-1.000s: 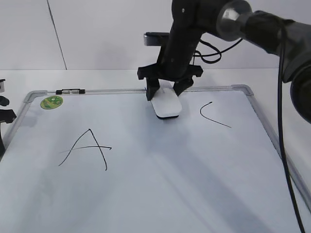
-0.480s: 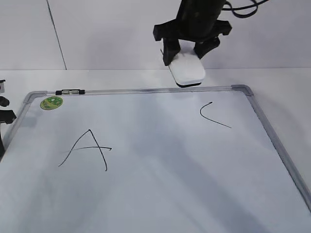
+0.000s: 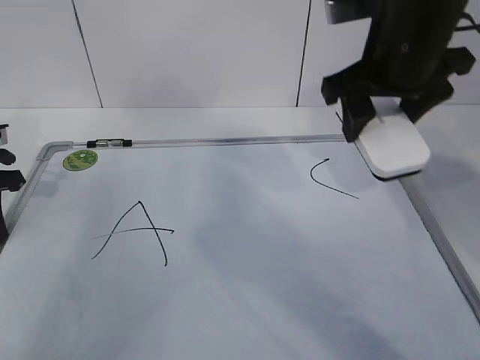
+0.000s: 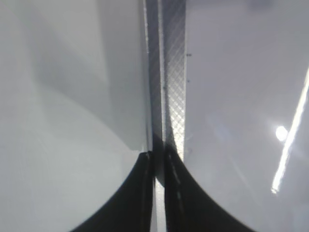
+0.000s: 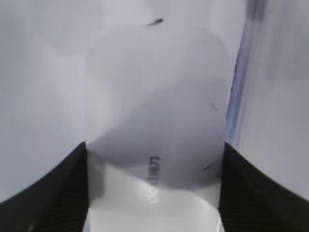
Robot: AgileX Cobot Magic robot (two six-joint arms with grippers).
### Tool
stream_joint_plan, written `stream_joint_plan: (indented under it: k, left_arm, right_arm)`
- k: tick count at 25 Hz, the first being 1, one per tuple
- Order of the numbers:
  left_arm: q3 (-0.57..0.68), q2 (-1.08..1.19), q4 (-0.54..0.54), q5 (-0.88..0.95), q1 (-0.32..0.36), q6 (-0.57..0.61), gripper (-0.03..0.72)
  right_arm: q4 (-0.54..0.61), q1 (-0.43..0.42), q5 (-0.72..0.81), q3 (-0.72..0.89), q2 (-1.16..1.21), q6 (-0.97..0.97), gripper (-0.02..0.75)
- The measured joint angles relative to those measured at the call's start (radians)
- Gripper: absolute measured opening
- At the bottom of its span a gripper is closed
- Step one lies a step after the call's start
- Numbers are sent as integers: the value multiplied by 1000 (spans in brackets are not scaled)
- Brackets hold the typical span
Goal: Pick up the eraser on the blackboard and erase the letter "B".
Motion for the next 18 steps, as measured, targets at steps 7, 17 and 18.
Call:
stream_joint_plan:
  k: [7, 17, 18]
  left_arm:
    - [0, 2, -10, 8, 0, 0, 22]
    - [0, 2, -20, 15, 0, 0, 22]
    - [0, 2, -22, 15, 0, 0, 22]
  right_arm:
    - [-12, -84, -6, 225, -65, 44, 541]
    - [47, -264, -47, 244, -35, -37, 541]
    - [62, -269, -58, 244, -21, -52, 541]
